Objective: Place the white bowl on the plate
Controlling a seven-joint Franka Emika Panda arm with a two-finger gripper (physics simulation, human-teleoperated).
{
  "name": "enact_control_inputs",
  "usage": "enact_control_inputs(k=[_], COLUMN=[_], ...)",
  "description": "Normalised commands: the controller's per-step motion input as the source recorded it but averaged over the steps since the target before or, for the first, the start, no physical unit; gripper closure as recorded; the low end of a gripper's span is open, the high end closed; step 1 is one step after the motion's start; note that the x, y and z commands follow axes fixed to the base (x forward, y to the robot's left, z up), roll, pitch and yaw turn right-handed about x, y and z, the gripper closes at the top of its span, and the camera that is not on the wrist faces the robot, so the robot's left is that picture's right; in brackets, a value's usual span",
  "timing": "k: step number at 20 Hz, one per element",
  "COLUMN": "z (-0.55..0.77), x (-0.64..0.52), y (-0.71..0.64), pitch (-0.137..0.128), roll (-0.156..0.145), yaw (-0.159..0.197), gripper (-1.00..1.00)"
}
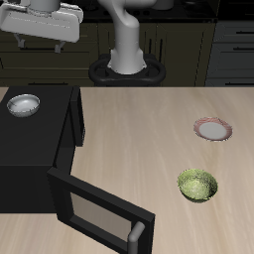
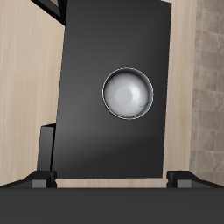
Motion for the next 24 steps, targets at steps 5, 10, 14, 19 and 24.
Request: enact_control_inputs(k=[5,10,14,19,24], z=[0.2,0.09,0.15,0.05,-0.01], x=[0.05,0.07,0.18,0.25,0.3], y=[-0.46,-0.2,-0.16,0.06,0.14], pitch=[-0.037,-0.006,-0.016,0.004,-0.001], roll=[-0.109,-0.014,-0.02,0.018,-0.008], yaw=[-0.011,-0.005,-0.006,-0.009,-0.004], gripper=[-1.0,-1.0,-1.0,-1.0,-1.0])
